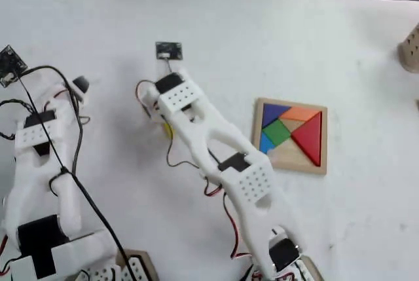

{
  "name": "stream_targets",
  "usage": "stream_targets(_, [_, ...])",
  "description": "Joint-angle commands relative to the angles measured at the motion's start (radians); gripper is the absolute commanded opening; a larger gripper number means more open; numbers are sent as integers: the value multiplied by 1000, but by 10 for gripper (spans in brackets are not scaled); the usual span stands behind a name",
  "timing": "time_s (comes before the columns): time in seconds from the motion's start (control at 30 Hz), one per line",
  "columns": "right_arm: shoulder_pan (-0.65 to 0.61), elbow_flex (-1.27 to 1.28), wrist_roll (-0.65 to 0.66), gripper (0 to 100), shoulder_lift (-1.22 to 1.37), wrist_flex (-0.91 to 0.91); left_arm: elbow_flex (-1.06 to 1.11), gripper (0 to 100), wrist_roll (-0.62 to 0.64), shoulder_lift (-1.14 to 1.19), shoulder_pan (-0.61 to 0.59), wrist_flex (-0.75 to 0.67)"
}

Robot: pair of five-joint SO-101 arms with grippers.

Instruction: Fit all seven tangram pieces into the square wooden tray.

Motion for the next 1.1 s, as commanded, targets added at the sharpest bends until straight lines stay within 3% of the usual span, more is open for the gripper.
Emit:
stream_targets(0.0, [99,-41,170,196,-2,50,-5,268,-12,-2,19,-14])
stream_targets(0.33, [105,-121,545,360,-5,205,-3,268,-17,-2,19,-14])
stream_targets(0.5, [145,-295,548,286,8,202,-3,268,-17,-2,19,-14])
stream_targets(0.7, [87,-419,582,94,70,116,-2,268,-17,-2,21,-18])
stream_targets(0.83, [85,-489,749,84,140,62,-2,268,-18,-2,21,-18])
stream_targets(1.07, [105,-539,861,84,297,77,-2,268,-18,-2,22,-20])
